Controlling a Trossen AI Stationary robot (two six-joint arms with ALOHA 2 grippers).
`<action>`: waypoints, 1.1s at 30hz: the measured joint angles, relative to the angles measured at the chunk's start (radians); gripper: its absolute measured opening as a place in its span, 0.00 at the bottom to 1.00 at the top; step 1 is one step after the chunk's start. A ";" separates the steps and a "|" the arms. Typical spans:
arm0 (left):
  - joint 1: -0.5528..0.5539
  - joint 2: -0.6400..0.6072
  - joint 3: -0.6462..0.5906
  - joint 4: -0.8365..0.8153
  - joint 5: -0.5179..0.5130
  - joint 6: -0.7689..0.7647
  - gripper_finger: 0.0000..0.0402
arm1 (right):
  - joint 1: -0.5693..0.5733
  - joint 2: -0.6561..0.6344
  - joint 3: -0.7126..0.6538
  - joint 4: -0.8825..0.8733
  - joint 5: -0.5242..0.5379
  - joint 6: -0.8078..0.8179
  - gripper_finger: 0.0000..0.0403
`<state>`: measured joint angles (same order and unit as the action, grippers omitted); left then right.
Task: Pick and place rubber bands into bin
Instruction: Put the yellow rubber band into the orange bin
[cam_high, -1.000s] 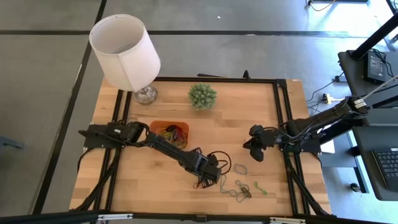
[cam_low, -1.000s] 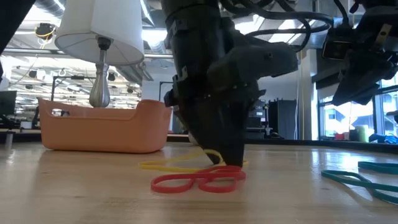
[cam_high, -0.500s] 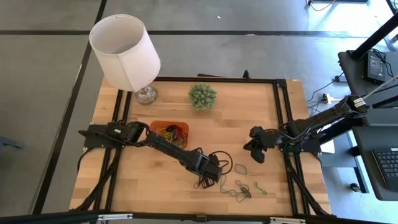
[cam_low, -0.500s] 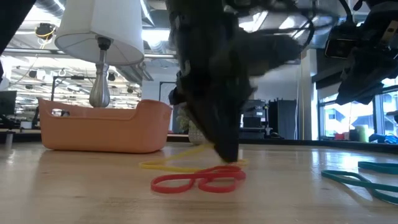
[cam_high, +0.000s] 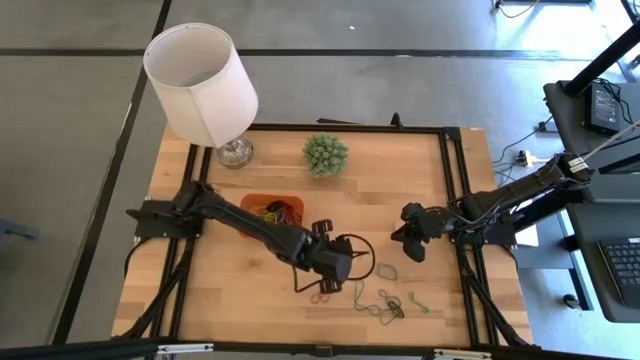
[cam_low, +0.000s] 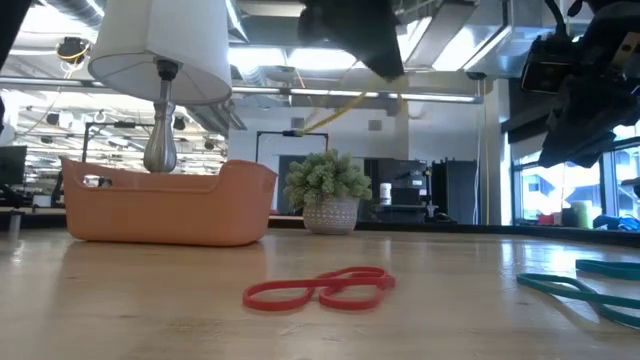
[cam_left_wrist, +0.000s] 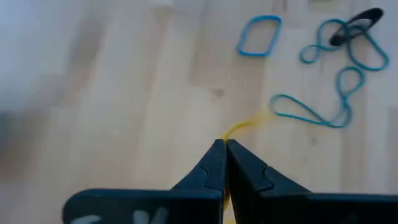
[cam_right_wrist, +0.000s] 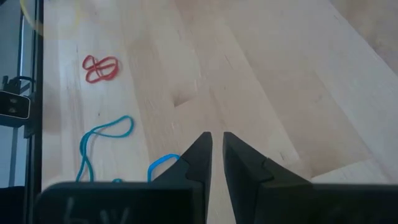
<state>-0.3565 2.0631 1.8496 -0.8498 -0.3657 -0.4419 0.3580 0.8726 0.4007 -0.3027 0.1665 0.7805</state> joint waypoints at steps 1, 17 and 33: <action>0.001 -0.011 0.000 -0.001 -0.028 0.028 0.01 | 0.000 0.000 0.000 0.000 0.000 0.002 0.11; 0.015 -0.133 -0.004 -0.445 -0.285 0.104 0.01 | -0.001 0.001 0.000 0.109 0.091 0.142 0.11; 0.073 -0.754 -0.870 -0.024 0.002 0.071 0.01 | -0.001 0.041 0.000 0.256 0.192 0.237 0.11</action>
<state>-0.2835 1.3089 0.9801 -0.8735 -0.3637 -0.3708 0.3573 0.9138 0.4007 -0.0467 0.3587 1.0179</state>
